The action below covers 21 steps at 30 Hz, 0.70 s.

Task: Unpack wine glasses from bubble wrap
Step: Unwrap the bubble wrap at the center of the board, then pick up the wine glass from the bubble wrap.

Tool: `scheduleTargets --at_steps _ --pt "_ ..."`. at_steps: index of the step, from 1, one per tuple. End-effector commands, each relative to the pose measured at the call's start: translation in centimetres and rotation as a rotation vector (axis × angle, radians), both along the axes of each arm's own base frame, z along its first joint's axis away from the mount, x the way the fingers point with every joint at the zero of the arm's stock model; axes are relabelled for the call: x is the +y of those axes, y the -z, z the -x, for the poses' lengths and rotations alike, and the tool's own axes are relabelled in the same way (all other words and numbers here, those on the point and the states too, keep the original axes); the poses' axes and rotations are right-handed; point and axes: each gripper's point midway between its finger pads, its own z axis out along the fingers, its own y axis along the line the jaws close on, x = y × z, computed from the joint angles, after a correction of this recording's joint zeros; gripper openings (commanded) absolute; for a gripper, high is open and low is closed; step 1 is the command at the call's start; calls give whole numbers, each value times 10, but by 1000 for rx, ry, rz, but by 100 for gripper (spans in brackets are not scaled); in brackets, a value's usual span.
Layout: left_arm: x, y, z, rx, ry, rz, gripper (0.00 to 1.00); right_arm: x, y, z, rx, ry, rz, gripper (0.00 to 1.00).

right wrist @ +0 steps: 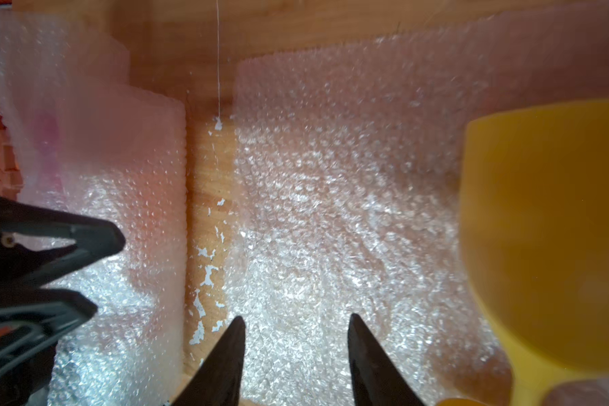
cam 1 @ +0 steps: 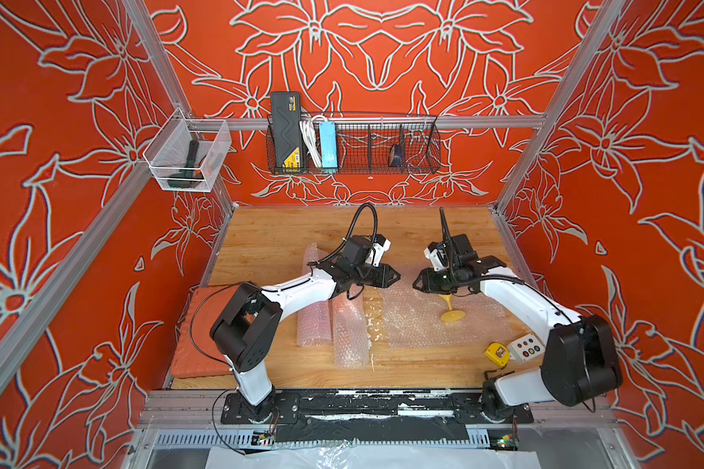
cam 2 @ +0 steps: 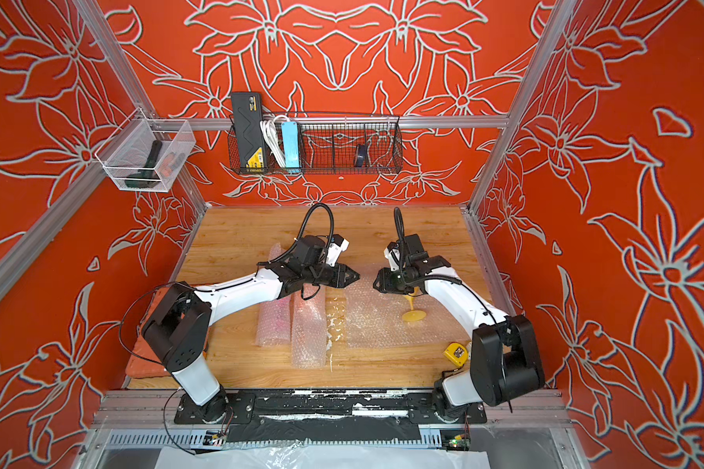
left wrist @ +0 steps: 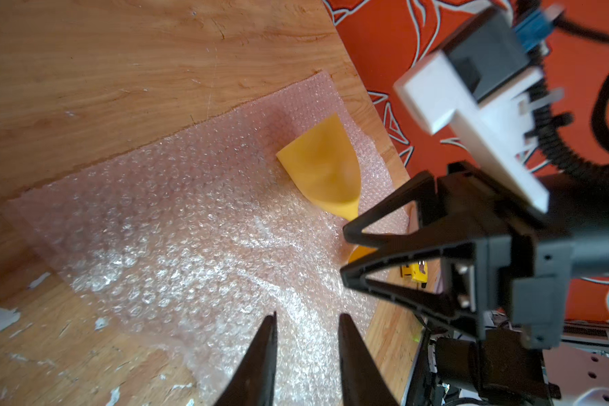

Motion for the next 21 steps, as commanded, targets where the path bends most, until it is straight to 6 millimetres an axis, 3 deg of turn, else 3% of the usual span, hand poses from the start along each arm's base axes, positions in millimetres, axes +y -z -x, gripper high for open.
scheduleTargets --at_steps 1,10,21 --pt "-2 10 3 39 20 7 30 -32 -12 -5 -40 56 117 50" --pt "-3 41 8 120 37 -36 30 -80 -21 -12 -38 170 169 56" --pt "-3 57 9 147 42 -46 31 -104 -14 -7 -20 212 211 59"
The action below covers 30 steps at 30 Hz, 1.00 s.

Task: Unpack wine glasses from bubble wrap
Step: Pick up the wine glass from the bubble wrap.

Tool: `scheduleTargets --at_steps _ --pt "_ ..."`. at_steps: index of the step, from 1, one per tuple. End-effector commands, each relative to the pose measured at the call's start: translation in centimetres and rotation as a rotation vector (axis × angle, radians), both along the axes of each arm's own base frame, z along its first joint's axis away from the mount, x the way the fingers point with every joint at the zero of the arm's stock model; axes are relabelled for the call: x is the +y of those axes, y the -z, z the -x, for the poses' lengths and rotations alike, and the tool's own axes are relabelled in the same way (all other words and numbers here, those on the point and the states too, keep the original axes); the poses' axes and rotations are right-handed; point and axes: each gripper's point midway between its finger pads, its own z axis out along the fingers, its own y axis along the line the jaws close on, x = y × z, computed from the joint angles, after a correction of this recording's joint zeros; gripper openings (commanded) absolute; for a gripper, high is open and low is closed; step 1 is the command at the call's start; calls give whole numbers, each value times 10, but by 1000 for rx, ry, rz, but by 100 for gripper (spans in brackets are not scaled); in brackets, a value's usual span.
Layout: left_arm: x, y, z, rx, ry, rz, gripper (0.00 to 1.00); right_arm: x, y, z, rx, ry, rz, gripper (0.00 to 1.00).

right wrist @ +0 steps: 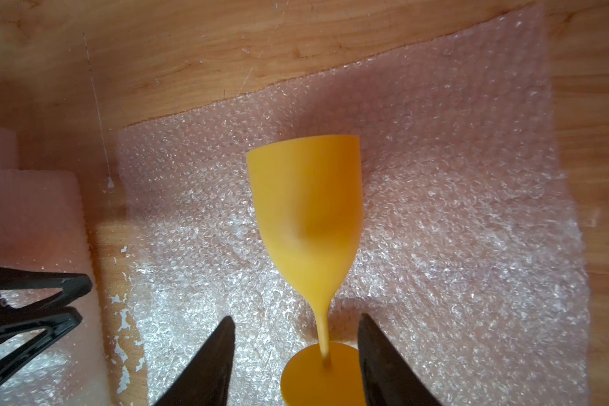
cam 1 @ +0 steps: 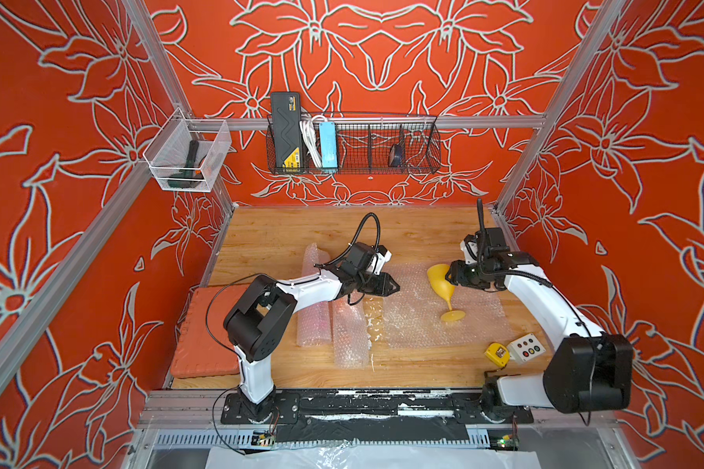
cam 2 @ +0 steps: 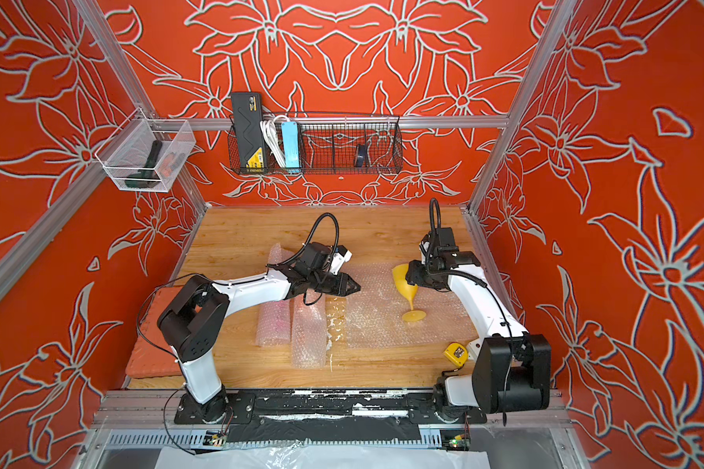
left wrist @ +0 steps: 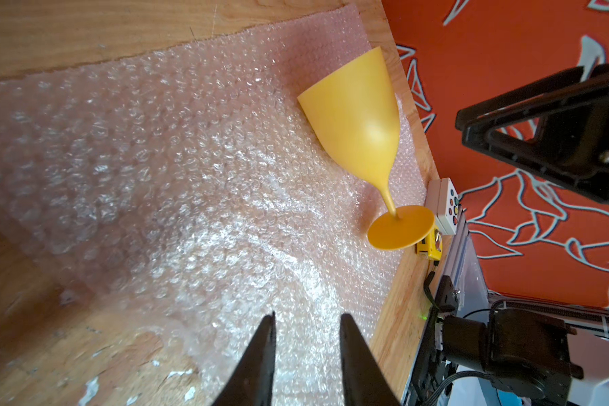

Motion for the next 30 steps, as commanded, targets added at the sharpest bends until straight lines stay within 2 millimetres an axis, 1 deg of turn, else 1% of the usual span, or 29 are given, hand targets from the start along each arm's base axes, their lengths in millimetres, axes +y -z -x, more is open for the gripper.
scheduleTargets --at_steps 1,5,7,14,18,22,27,30 --pt "0 10 0 19 4 -6 31 -11 -2 5 1 8 53 63" --pt "-1 12 1 15 -3 -19 31 -14 2 1 15 18 70 81" --pt "-4 13 4 18 4 -14 31 -13 4 -3 21 12 68 87" --pt "-13 17 16 32 32 -9 31 -10 15 -14 77 -23 78 90" --pt "-14 19 18 38 37 -5 31 -10 21 -17 105 -39 88 94" --pt "-16 21 20 45 43 -5 32 -9 27 -20 139 -60 111 95" --pt "-18 24 22 51 49 -7 32 -3 27 -29 164 -103 157 95" --pt "-18 28 23 58 49 -15 32 -1 32 -33 190 -119 187 95"
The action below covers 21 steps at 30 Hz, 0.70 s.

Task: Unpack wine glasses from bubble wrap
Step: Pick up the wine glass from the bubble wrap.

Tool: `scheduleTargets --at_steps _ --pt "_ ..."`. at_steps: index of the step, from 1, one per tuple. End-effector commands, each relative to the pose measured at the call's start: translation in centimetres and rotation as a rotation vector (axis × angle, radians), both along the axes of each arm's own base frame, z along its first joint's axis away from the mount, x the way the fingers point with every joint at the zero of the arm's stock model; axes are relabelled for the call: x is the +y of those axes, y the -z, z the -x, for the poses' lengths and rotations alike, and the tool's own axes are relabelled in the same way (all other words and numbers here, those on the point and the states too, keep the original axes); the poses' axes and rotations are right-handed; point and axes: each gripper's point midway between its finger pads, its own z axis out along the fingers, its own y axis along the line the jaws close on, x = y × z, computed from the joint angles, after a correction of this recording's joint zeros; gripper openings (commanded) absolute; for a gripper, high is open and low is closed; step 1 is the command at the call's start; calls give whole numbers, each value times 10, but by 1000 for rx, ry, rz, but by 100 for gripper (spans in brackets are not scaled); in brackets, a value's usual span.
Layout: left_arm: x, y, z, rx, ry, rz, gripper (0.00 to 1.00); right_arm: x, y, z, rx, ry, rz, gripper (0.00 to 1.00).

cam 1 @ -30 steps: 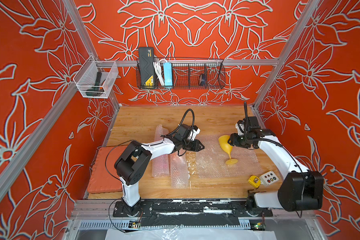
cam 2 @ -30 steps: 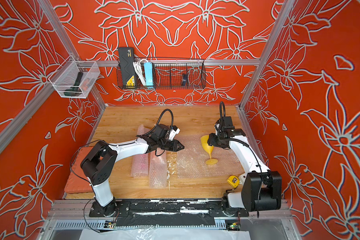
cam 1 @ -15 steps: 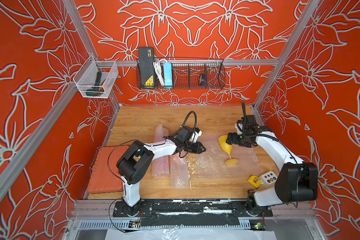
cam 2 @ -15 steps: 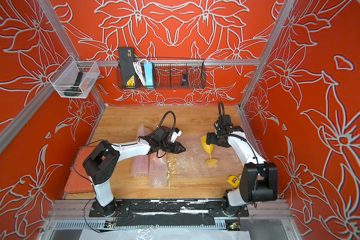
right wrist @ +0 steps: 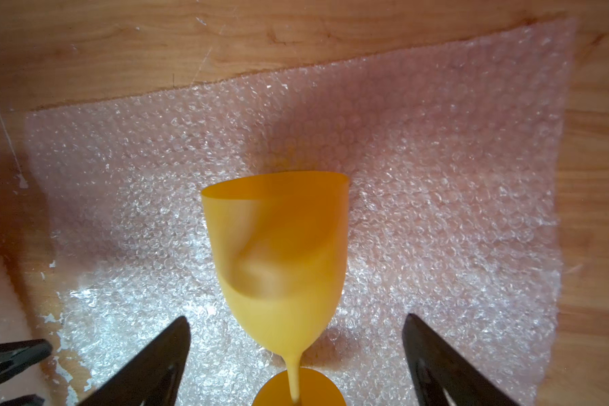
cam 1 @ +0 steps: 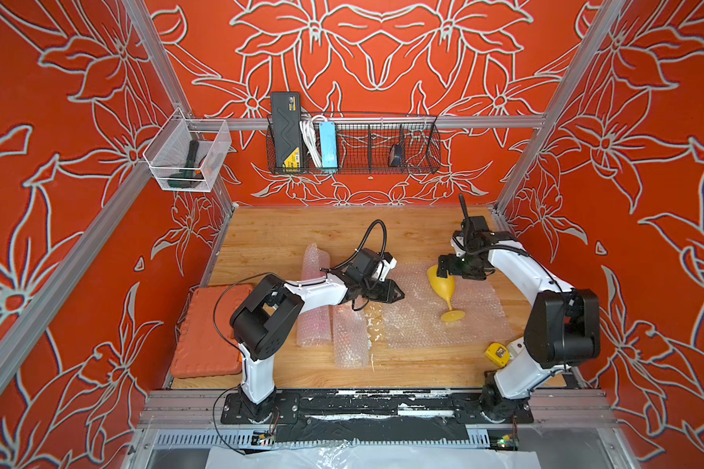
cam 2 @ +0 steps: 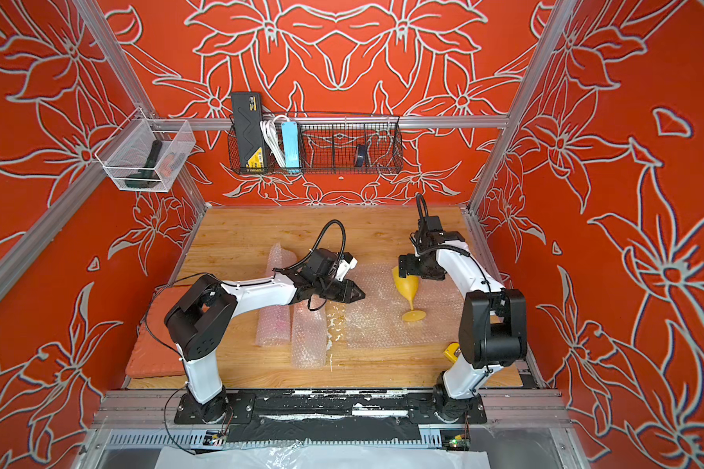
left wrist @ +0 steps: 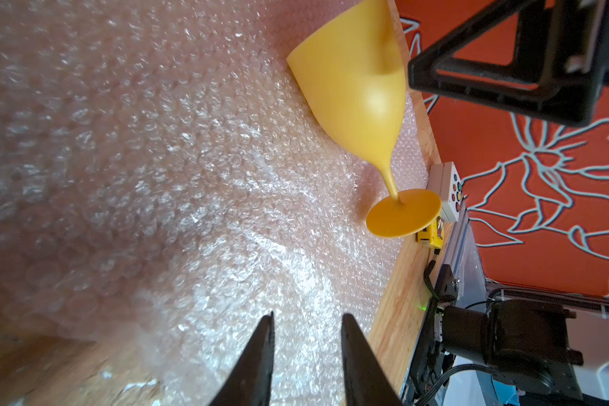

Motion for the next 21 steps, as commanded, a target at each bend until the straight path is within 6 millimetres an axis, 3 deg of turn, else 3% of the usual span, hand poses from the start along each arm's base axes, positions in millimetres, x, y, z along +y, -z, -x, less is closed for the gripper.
scheduleTargets --at_steps 1,12,21 --pt "-1 14 5 22 14 -18 32 -1 5 3 53 -39 64 95" --pt "2 48 10 80 29 -72 33 8 21 -8 115 -88 123 94" --pt "-2 59 13 113 46 -64 34 18 38 -14 153 -114 127 93"
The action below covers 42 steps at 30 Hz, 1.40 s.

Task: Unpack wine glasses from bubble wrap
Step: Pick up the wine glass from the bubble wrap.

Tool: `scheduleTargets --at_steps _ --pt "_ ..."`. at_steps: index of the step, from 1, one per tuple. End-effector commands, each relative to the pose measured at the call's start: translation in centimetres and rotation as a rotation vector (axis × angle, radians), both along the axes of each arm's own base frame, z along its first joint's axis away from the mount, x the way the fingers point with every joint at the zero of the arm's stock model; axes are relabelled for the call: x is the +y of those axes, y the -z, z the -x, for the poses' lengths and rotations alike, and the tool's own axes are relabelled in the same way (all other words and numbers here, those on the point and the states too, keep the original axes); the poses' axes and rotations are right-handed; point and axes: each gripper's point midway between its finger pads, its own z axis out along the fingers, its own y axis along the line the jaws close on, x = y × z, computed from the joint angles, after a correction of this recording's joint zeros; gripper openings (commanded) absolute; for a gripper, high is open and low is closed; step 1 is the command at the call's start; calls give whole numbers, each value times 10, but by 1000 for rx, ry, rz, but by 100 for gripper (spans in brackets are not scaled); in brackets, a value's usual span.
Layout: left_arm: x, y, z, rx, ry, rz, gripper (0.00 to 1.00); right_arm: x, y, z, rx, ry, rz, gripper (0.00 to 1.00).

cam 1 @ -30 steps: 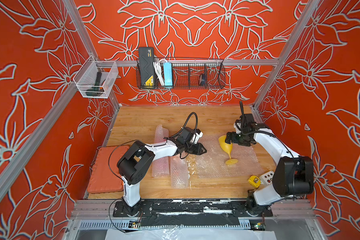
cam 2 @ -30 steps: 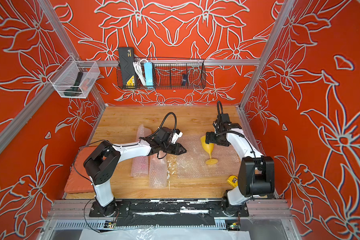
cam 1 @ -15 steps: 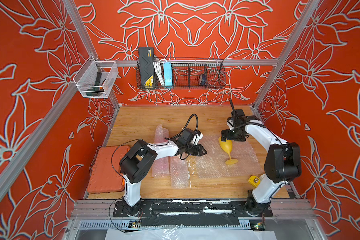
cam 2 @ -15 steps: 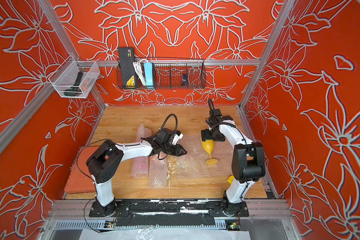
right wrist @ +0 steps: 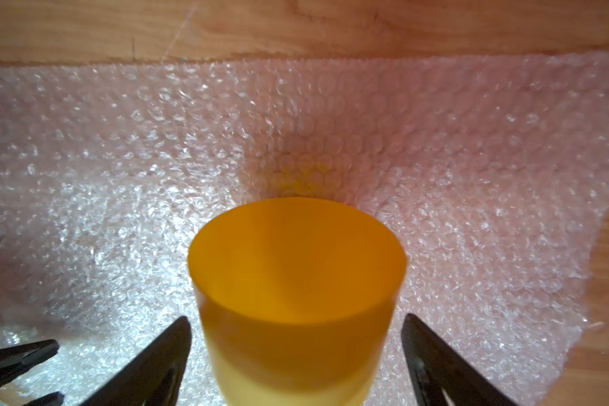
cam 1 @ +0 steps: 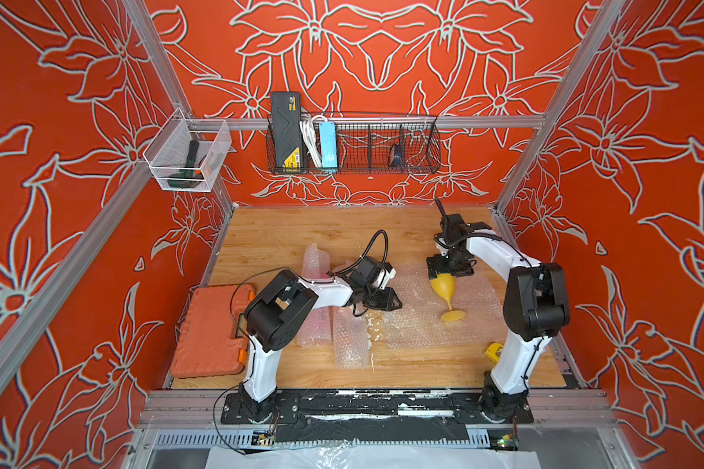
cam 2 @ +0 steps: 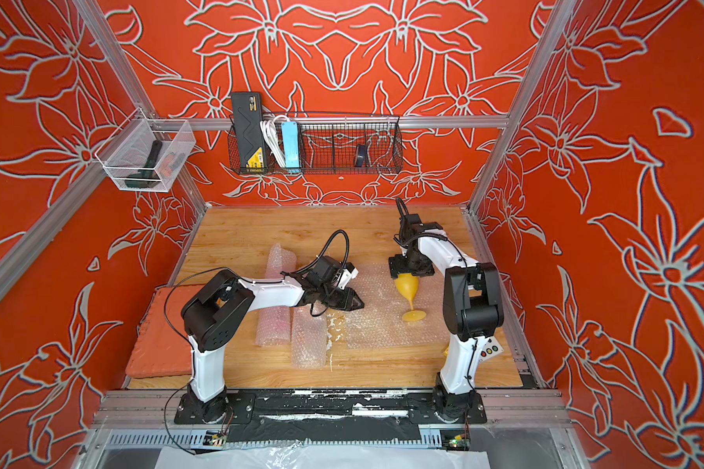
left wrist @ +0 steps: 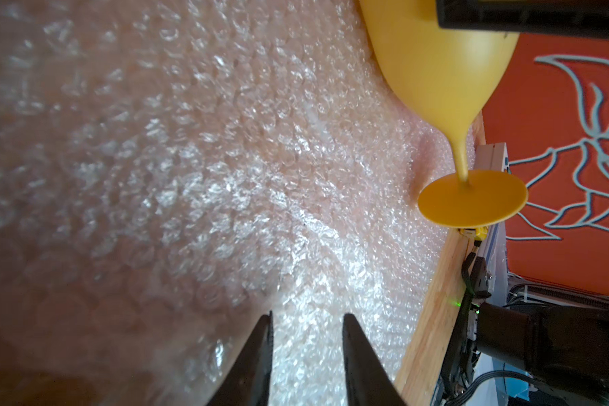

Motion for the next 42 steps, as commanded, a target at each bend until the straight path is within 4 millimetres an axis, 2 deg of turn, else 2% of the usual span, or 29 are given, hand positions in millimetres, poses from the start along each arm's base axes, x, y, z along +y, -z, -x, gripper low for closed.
scheduleTargets --at_steps 1,13,21,29,35,42 --pt "-3 12 5 28 28 -1 33 5 0 -2 13 -31 18 93" --pt "0 16 9 35 27 -5 34 7 19 1 54 -43 31 92" --pt "0 15 9 34 27 -5 34 7 25 0 62 -42 33 91" --pt "-1 15 10 43 32 6 34 7 30 4 82 -51 31 84" --pt "0 12 10 33 33 5 34 9 12 -1 39 -49 18 82" --pt "2 16 12 41 34 -3 34 9 -31 -19 -98 -43 10 82"
